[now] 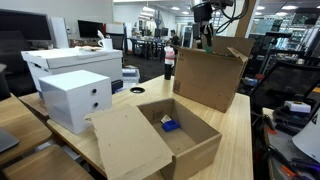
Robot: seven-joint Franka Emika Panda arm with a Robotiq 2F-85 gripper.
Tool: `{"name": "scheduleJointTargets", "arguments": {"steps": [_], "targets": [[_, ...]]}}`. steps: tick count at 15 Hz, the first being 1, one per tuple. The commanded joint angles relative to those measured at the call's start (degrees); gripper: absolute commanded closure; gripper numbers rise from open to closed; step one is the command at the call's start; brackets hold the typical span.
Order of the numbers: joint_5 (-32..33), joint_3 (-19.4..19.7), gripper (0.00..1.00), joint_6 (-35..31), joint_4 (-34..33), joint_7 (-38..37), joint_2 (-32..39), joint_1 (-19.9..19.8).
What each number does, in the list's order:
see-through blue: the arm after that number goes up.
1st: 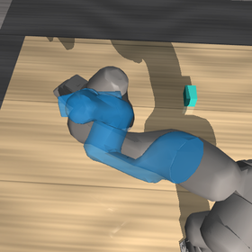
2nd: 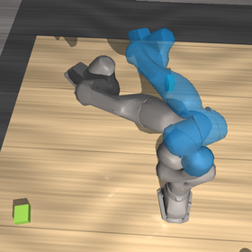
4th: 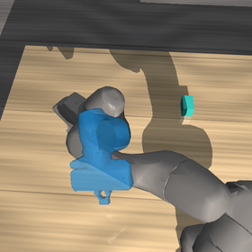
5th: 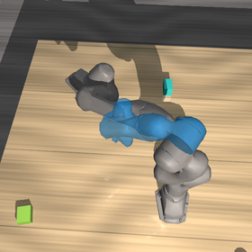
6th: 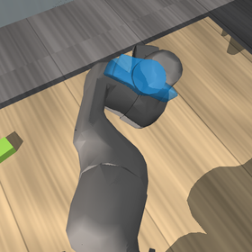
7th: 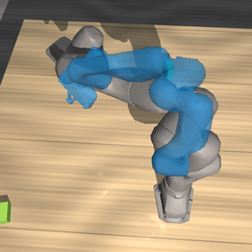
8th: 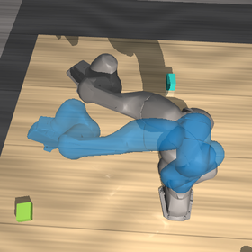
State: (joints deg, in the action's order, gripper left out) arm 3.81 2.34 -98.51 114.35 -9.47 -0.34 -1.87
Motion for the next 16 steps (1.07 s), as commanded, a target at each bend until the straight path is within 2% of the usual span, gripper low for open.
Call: {"name": "scheduleJointTargets", "arguments": {"steps": [1,11,16], "targets": [[0.0,-1.2,0.00,-0.5,-0.1,0.9,-0.6,0.9],[-0.5,-4.4,0.00,-0.8,-1.0,2.7,-0.7,4.3],[-1.4,-6.6,0.00,-2.7,1.2,5.9,-1.6,6.5]]}}
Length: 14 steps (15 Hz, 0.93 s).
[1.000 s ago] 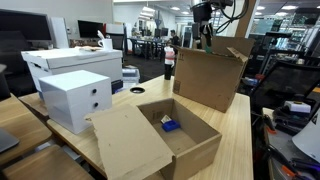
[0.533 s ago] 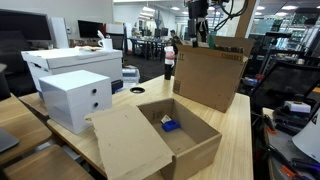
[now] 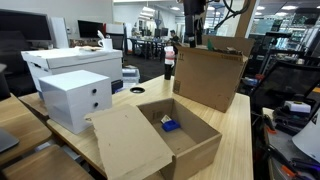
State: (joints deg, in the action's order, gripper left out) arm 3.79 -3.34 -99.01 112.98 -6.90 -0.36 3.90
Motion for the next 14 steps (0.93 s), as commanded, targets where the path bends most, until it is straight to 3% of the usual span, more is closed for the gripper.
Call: {"name": "scheduleJointTargets", "arguments": {"steps": [1,8,14], "targets": [[-1.5,-1.3,0.00,-2.5,2.9,3.9,-1.6,1.0],[-4.0,-3.6,0.00,-7.2,7.5,7.7,-1.4,3.4],[-6.0,-5.7,0.00,-14.5,11.9,6.1,-0.5,5.4]]}}
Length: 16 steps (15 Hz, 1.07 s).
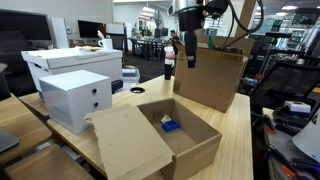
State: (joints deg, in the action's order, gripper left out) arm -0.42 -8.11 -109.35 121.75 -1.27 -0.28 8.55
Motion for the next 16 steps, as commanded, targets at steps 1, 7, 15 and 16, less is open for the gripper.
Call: {"name": "scheduleJointTargets", "arguments": {"steps": [1,7,15,16], "targets": [[-2.0,-1.6,0.00,-5.9,4.1,0.1,-0.3,1.4],[-0.8,-4.8,0.00,-14.8,7.8,-0.4,3.4,4.7],[2.3,-6.2,0.00,-20.4,5.3,5.6,12.1,6.5],[3.1,-6.1,0.00,-20.8,4.9,6.3,13.0,6.5]]}}
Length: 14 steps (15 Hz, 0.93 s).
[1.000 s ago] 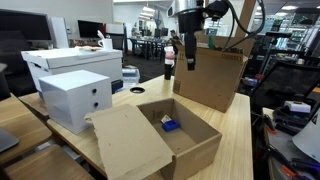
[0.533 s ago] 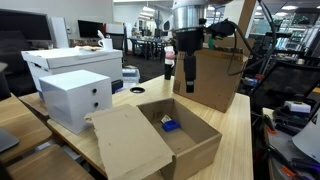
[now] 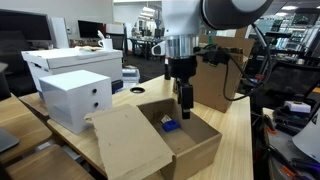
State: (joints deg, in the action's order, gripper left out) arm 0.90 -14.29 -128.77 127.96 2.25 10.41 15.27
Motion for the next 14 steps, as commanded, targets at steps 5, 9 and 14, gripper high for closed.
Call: {"name": "scheduleJointTargets", "arguments": {"steps": [5,9,14], "targets": [[9.0,0.8,0.00,-5.7,-3.6,1.1,7.9,1.0],[13.3,2.1,0.00,-7.4,-4.9,0.0,11.0,1.8],[16.9,4.1,0.00,-7.1,-6.6,0.0,13.9,2.0]]}}
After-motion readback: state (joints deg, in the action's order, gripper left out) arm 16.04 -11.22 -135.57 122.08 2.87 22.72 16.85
